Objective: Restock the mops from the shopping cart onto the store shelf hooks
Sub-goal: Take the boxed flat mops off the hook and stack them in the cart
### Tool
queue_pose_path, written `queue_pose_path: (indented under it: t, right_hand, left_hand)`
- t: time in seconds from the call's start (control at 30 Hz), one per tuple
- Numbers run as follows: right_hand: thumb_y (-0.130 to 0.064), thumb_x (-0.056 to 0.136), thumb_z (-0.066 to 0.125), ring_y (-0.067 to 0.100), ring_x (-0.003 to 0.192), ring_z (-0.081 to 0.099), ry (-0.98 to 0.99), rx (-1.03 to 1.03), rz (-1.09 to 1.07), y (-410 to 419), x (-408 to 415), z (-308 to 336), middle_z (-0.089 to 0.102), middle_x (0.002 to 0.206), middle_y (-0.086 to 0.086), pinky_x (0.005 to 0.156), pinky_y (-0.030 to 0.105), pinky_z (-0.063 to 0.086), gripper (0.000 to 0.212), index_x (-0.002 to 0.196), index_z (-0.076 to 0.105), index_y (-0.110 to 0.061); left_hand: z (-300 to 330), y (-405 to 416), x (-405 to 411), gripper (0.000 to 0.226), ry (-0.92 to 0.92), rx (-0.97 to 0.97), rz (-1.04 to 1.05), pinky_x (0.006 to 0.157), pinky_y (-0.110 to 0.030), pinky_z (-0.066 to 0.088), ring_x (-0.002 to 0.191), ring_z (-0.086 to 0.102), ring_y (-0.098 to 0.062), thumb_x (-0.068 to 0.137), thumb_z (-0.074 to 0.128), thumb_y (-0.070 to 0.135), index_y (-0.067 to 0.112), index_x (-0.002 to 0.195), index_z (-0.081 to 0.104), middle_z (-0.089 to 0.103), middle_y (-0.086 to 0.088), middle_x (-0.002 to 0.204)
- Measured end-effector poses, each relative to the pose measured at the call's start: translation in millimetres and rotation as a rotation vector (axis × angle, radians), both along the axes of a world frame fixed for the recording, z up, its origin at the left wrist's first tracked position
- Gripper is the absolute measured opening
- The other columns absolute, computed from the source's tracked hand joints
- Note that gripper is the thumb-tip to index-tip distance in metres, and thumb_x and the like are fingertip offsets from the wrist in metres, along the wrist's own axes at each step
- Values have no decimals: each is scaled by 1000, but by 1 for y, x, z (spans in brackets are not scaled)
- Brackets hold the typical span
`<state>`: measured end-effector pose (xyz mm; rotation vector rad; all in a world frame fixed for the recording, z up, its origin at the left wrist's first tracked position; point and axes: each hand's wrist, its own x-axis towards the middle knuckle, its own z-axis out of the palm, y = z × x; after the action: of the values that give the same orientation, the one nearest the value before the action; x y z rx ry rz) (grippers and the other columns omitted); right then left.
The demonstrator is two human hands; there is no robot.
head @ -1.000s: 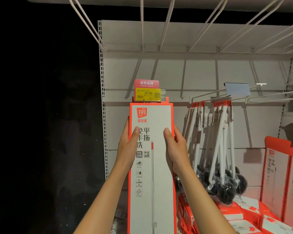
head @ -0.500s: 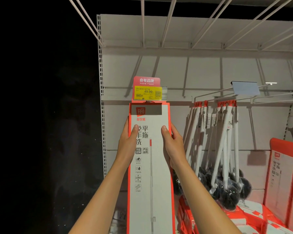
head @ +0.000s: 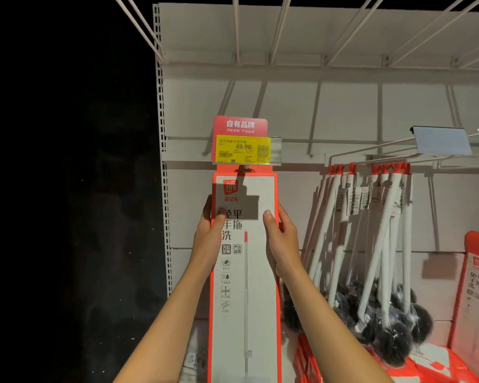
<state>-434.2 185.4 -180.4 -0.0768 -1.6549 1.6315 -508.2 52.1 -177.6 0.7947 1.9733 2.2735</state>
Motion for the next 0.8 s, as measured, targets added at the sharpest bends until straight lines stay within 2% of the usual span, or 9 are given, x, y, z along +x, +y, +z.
queue_pose_path:
  t: [0.07,0.13,0.23,0.33,0.43,0.6,0.7,0.8]
  right_hand:
    - [-29,105,51,15,100,73,1,7,4,6,-9,-2,69,126,-1,76,30,61,44,148,45,-31]
    - [-28,105,51,13,102,72,6,10,5,12,-16,-4,67,128,-2,76,27,60,45,149,44,-31]
    - [-28,104,51,9,104,70,8,19,2,18,-24,-6,65,131,-3,75,23,58,47,151,42,-30]
    - [-27,104,51,7,104,70,10,36,-7,21,-28,-8,66,130,-4,75,20,57,46,150,44,-29]
    - [-26,104,53,2,104,68,12,57,8,23,-27,-9,65,131,-5,74,15,55,47,150,43,-29]
    - [-23,100,60,4,116,64,-44,109,68,21,-16,-43,59,140,-11,86,20,56,60,153,35,-33]
    - [-21,101,58,6,120,62,-30,59,45,16,-9,-67,59,140,-8,95,25,54,55,152,39,-28]
    - [-19,102,56,9,120,63,-9,35,29,13,-7,-71,63,136,-6,94,24,54,49,150,44,-23]
  left_hand:
    - [-11,3,-7,33,-34,-26,-1,73,-36,57,80,72,-14,103,48,43,17,121,57,73,2,86]
    - [-28,5,-10,35,-51,-37,-21,85,-39,57,95,73,-15,101,47,51,23,120,57,74,1,102]
    - [-47,8,-7,27,-60,1,-69,78,-30,59,96,73,-13,102,44,48,33,123,55,75,3,107]
    - [-51,11,-9,25,-48,20,-39,69,-23,58,93,74,-15,105,43,43,32,122,56,75,1,105]
    - [-54,12,-11,29,-34,22,-18,70,-25,59,92,74,-17,104,42,44,28,123,57,76,0,103]
    - [-55,11,-12,26,-15,14,-6,71,-26,59,91,74,-18,105,42,44,29,119,57,75,-1,102]
    - [-57,10,-12,22,0,18,-16,81,-37,60,97,73,-19,105,42,45,33,116,58,75,2,105]
    - [-58,9,-10,23,3,33,-23,78,-34,59,95,74,-18,105,42,44,32,117,58,75,3,104]
